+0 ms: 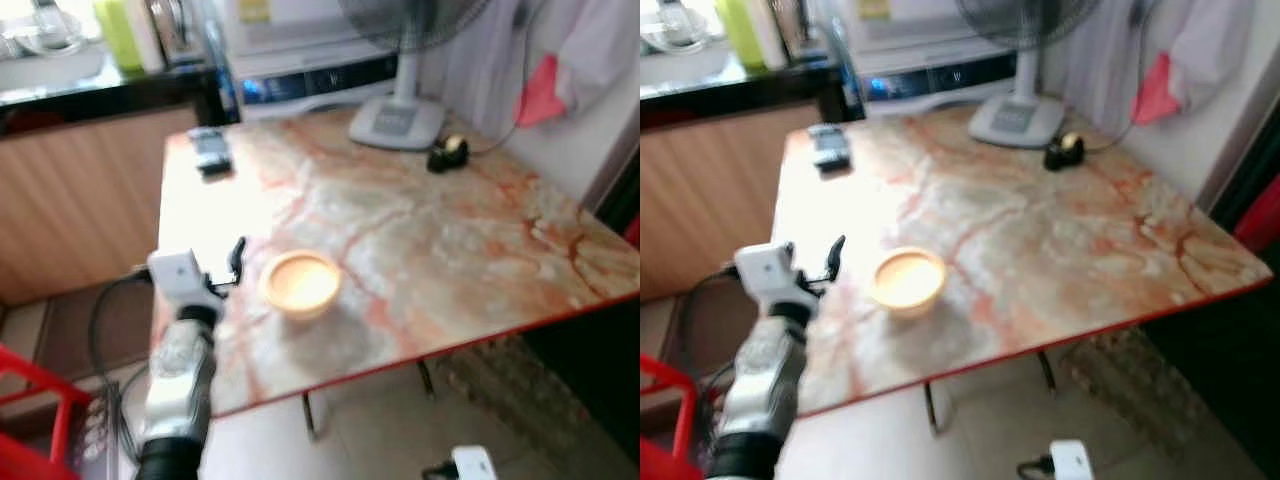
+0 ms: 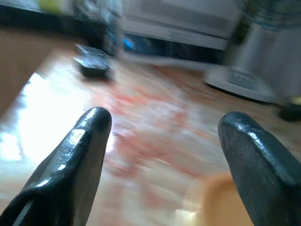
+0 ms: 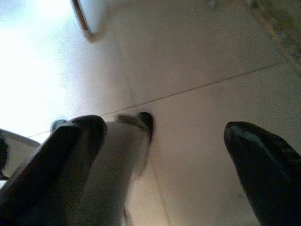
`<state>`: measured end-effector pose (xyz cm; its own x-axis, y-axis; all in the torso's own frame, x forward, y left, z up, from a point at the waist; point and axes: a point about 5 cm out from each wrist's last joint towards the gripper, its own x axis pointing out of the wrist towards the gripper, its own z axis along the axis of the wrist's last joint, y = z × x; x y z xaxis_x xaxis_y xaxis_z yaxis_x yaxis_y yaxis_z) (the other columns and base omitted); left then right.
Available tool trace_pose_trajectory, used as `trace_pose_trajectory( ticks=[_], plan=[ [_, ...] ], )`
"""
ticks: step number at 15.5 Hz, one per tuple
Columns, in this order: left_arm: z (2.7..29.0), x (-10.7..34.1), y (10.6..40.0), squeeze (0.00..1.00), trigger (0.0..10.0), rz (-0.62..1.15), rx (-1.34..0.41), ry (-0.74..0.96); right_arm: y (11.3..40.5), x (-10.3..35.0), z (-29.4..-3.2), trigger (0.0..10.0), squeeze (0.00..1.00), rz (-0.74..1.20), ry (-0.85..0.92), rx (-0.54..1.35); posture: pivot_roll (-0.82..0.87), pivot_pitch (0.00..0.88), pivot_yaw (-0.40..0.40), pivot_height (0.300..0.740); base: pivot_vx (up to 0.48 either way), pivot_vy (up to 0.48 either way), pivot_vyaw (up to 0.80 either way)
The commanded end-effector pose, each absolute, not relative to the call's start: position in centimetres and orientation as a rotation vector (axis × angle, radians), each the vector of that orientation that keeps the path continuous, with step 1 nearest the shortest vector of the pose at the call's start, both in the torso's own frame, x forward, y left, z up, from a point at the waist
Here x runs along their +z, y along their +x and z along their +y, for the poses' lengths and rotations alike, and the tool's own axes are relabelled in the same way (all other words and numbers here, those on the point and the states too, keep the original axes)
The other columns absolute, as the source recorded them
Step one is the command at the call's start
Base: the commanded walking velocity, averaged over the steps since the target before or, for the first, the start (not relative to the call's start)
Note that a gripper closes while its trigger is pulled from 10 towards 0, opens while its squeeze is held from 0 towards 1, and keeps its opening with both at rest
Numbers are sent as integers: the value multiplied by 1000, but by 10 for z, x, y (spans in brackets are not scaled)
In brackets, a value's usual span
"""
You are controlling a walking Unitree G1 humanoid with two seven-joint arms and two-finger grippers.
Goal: Restocking fridge
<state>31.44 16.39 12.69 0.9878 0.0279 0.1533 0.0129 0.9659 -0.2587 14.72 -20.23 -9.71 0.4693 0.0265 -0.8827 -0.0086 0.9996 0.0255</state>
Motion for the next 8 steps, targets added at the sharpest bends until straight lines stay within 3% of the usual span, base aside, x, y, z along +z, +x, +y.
trace_pose_trajectory(
  ticks=[1, 8],
  plan=[
    [171, 126, 315, 0, 10000, -138, 15, -302, 151, -96, -200, 10000, 0, 1073, 16, 32, -59, 0, 12, 740, 0, 0, 0],
    [152, 107, 325, 0, 10000, -24, -63, -563, 152, -96, -201, 10000, 0, 1069, 6, 35, -70, 0, 5, 740, 0, 0, 0]
  ],
)
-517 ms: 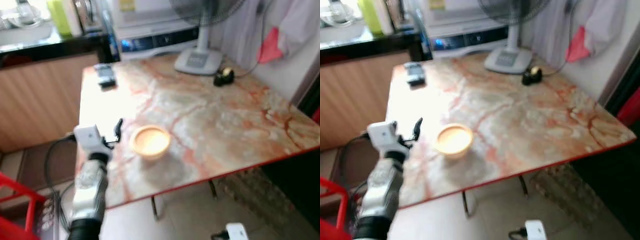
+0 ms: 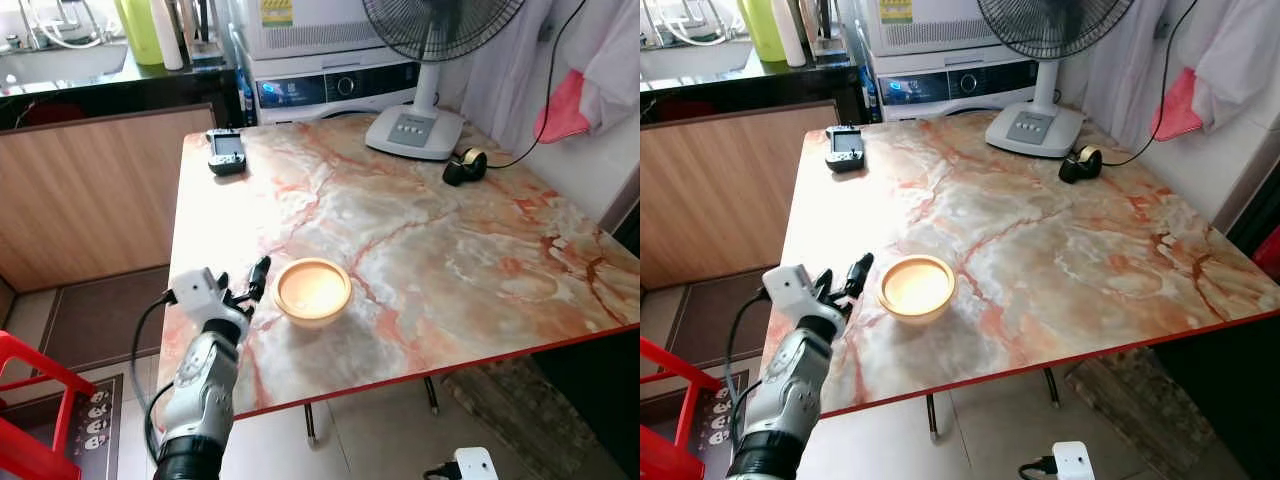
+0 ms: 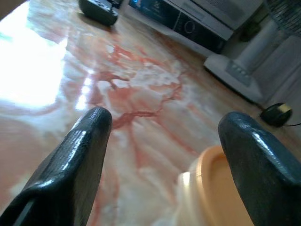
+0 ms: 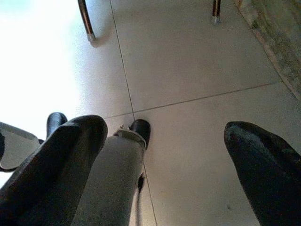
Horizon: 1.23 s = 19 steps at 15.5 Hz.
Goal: Restocking fridge
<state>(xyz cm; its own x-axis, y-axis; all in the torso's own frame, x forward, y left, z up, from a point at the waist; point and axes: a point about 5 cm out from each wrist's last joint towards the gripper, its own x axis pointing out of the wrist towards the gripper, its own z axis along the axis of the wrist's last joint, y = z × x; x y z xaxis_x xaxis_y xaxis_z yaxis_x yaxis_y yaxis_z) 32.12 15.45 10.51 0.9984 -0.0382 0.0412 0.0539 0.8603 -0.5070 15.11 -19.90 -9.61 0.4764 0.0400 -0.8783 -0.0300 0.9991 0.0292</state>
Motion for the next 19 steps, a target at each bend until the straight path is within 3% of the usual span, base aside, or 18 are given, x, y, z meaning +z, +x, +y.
trace_pose_trajectory(
  ticks=[1, 11, 19],
  plan=[
    [151, 107, 325, 0, 10000, -18, -69, -589, 152, -95, -201, 10000, 0, 1069, 7, 35, -68, 0, 5, 740, 0, 0, 0],
    [138, 86, 333, 0, 10000, 112, -143, -815, 153, -95, -202, 10000, 0, 1066, -7, 42, -77, 0, 4, 740, 0, 0, 0],
    [114, 75, 330, 0, 10000, 227, -262, -815, 154, -94, -202, 10000, 0, 1066, -13, 43, -84, 0, 5, 740, 0, 0, 0]
  ],
)
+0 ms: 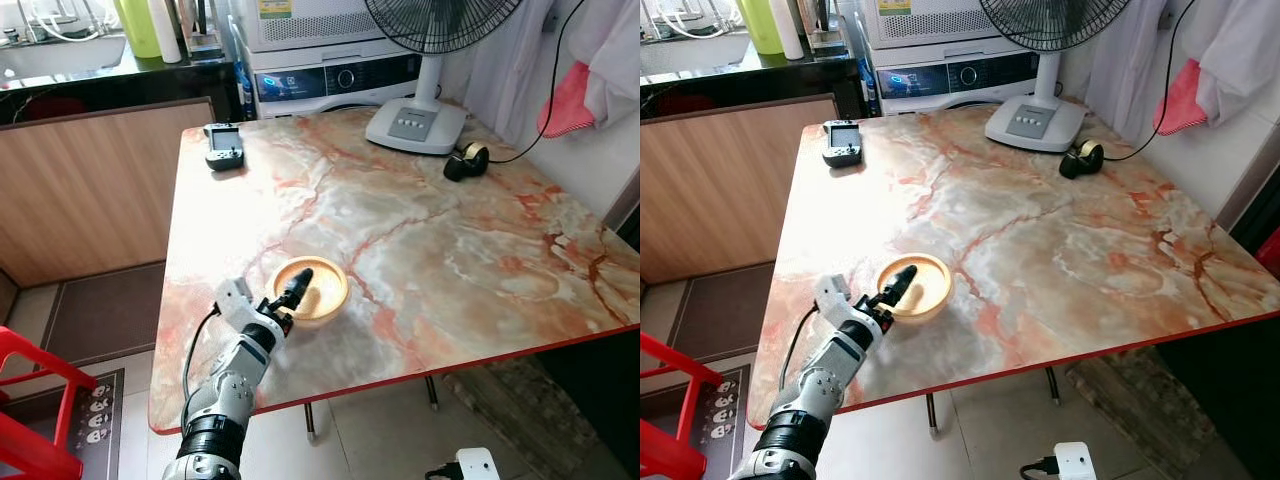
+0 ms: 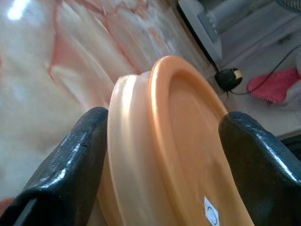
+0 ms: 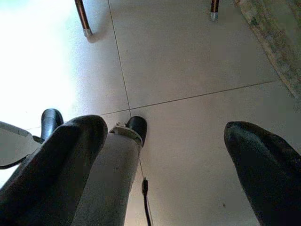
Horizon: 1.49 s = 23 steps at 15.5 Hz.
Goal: Restocking fridge
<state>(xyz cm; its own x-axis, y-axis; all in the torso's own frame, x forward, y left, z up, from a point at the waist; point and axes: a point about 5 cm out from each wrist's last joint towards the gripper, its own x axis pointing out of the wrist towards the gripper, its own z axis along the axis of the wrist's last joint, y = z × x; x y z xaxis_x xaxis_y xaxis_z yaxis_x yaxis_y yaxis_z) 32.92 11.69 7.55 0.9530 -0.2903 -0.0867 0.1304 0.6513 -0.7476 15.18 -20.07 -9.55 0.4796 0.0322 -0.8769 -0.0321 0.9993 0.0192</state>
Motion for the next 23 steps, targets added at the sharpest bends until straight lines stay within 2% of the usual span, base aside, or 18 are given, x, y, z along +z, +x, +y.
trace_pose_trajectory(
  ticks=[1, 2, 3, 23],
  plan=[
    [112, 73, 330, 0, 10000, 240, -273, -815, 154, -94, -202, 10000, 0, 1065, -14, 43, -84, 0, 5, 740, 0, 0, 0],
    [112, 73, 329, 0, 9412, 244, -275, -818, 154, -94, -202, 10000, 0, 1065, -14, 43, -87, 0, 6, 740, 0, 0, 0],
    [111, 73, 329, 0, 0, 239, -282, -810, 155, -94, -203, 10000, 0, 1064, -15, 44, -86, 0, 5, 740, 0, 0, 0],
    [114, 90, 333, 0, 0, 136, -272, -734, 154, -94, -203, 10000, 0, 1070, -24, 61, -83, 0, -4, 740, 0, 0, 0]
  ],
)
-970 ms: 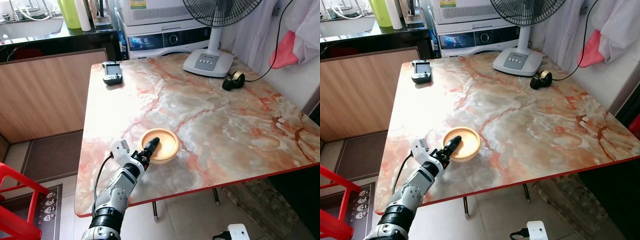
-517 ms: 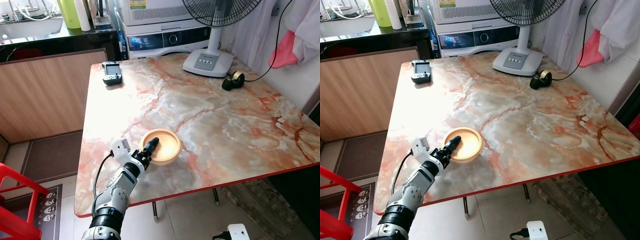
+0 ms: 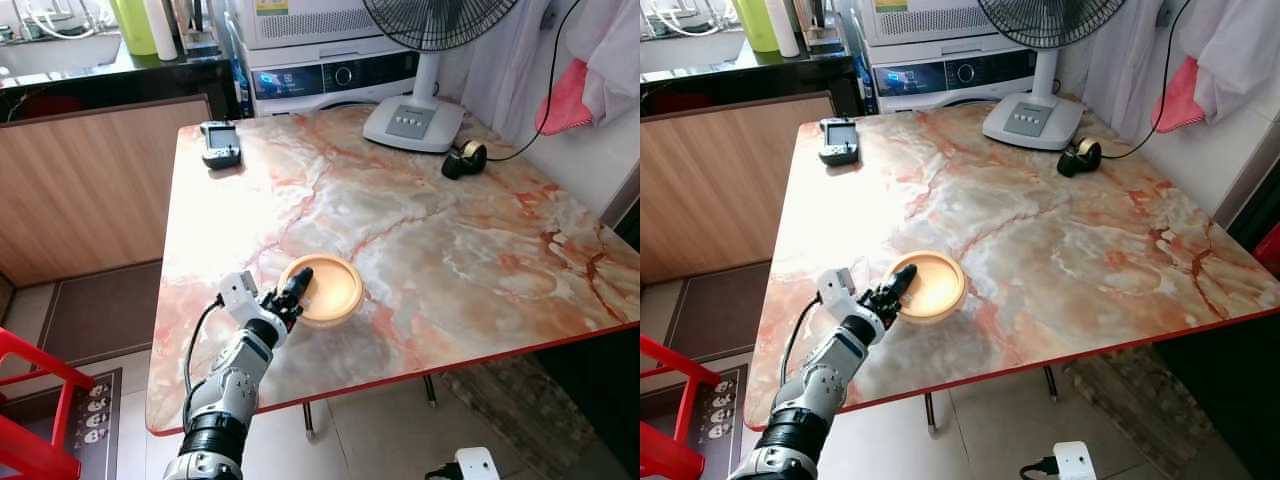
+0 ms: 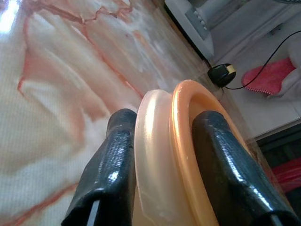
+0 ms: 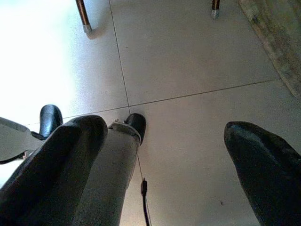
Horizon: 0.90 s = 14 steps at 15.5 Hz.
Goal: Restocking fridge
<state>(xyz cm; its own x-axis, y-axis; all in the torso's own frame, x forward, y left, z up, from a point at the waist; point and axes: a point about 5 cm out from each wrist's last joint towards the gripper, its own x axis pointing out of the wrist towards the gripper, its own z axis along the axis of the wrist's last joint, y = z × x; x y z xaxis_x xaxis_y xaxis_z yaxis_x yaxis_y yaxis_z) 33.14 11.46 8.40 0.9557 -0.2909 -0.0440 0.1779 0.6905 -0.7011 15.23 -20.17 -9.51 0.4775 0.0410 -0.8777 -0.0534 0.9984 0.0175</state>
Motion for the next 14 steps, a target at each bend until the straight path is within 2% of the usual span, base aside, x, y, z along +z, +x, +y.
trace_pose_trajectory(
  ticks=[1, 9, 10, 11, 14],
  plan=[
    [115, 92, 333, 0, 0, 123, -269, -735, 154, -94, -203, 10000, 0, 1071, -24, 63, -83, 0, -4, 740, 0, 0, 0],
    [122, 117, 327, 0, 0, 8, -270, -695, 152, -95, -203, 10000, 0, 1075, -28, 62, -85, 0, 6, 740, 0, 0, 0],
    [124, 119, 326, 0, 2431, -11, -255, -676, 151, -95, -204, 10000, 0, 1075, -22, 58, -84, 0, 8, 740, 0, 0, 0],
    [130, 125, 324, 0, 10000, -55, -209, -666, 150, -96, -204, 10000, 0, 1070, 2, 32, -85, 0, 9, 740, 0, 0, 0],
    [145, 149, 318, 0, 10000, -177, -134, -550, 148, -97, -203, 10000, 0, 1059, 55, -9, -79, 0, 24, 740, 0, 0, 0]
  ],
)
